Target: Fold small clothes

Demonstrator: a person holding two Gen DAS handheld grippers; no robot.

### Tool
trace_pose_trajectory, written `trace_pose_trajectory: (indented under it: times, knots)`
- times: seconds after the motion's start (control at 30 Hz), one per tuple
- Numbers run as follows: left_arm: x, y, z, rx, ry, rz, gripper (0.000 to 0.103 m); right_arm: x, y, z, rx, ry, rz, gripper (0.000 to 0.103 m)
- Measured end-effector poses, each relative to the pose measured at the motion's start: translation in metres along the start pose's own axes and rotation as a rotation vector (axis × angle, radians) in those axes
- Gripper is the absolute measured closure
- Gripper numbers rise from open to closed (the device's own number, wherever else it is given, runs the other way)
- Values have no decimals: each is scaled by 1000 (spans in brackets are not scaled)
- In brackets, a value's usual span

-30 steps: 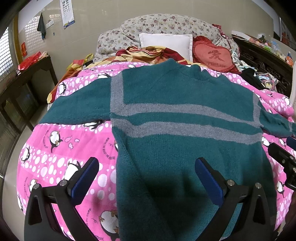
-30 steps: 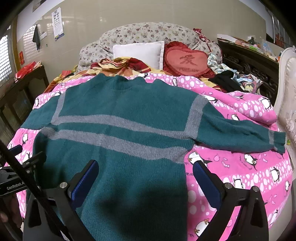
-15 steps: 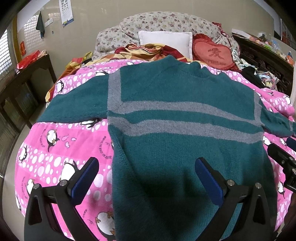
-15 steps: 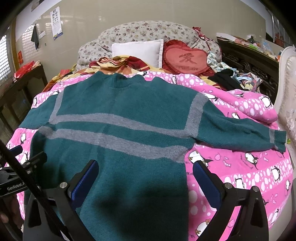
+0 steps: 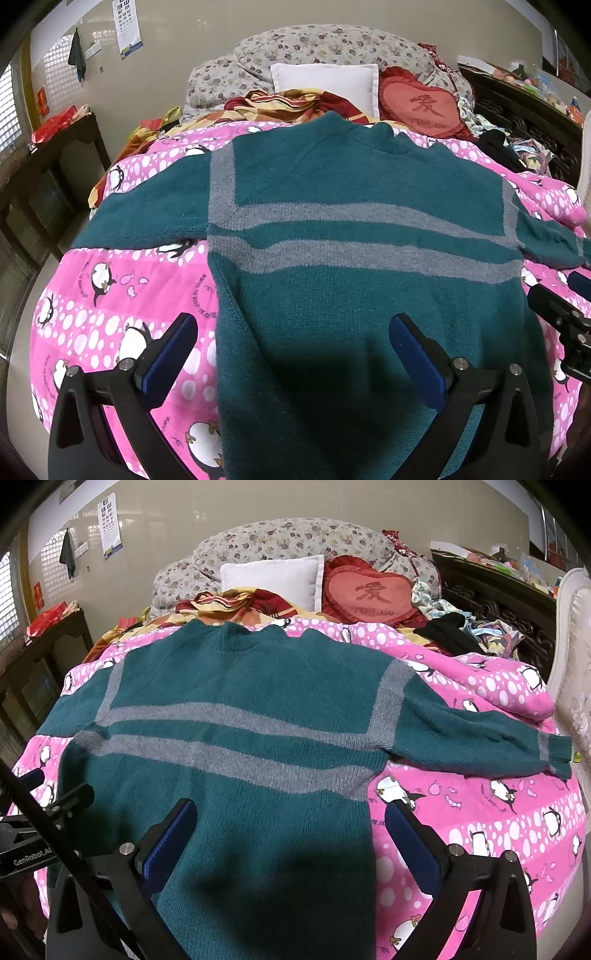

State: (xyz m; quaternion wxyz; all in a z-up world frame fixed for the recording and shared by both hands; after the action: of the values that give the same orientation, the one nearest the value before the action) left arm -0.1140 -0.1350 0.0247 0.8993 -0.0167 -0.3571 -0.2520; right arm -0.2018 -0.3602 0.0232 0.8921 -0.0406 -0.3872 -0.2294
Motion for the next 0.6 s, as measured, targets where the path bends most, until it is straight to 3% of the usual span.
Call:
trace_pose_trajectory:
  times: [0.6]
  knots:
    - [-2, -1, -1, -2, 5, -2, 0, -5, 2, -5, -2, 50, -3, 0]
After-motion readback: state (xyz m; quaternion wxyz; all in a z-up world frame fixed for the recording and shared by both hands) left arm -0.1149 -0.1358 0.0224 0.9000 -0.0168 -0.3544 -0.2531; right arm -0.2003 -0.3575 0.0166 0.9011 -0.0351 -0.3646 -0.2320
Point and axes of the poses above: each gripper's, at about its wrist camera, not at the fingertips, and z roughly against the way its jaws point, y to its left, x to its top, the point moved 6 cm from there along -z, roughly the way its jaws point, and after that the axes turned 8 degrees about -z, right-handed, at the moved point
